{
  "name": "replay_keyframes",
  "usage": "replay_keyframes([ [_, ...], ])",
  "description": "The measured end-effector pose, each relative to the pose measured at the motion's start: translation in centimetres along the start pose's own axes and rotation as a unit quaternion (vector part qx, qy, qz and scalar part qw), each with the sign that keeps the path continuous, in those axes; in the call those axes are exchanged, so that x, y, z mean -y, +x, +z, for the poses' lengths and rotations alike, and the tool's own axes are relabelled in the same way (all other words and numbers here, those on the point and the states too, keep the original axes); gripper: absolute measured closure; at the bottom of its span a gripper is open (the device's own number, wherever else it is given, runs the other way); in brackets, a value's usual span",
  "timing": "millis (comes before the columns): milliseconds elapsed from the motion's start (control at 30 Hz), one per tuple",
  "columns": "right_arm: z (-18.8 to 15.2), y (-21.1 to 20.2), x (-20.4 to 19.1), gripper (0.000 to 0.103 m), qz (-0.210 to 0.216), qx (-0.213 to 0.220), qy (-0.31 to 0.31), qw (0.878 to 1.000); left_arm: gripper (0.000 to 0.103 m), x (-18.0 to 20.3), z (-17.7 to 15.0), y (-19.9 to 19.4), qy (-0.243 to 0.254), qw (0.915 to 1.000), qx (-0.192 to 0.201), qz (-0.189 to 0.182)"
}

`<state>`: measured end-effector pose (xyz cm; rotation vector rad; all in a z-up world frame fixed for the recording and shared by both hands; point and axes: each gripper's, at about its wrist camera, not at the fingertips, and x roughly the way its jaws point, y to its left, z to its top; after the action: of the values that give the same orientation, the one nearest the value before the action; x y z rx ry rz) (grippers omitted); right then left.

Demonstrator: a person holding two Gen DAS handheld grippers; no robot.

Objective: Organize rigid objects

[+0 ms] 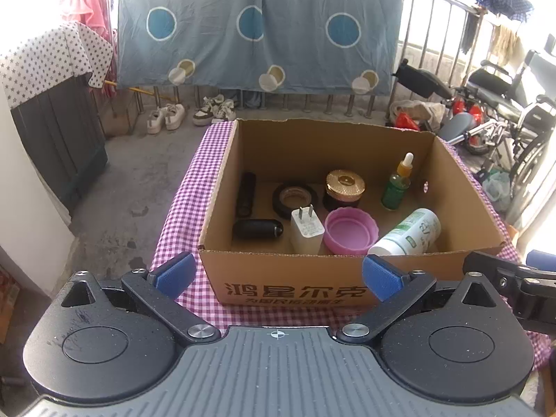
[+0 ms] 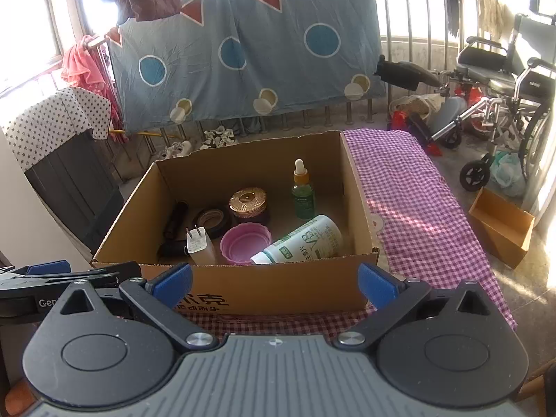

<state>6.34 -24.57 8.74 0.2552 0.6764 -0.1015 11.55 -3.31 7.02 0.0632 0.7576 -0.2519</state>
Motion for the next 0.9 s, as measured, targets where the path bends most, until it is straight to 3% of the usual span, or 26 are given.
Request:
replay_keyframes([
  [900,0.4,1.7,0.3,0.0,-0.032,-0.015,-0.013,0.999,0.001,1.4,0.6,0.5,0.01,0.9998,-0.016,0.009],
])
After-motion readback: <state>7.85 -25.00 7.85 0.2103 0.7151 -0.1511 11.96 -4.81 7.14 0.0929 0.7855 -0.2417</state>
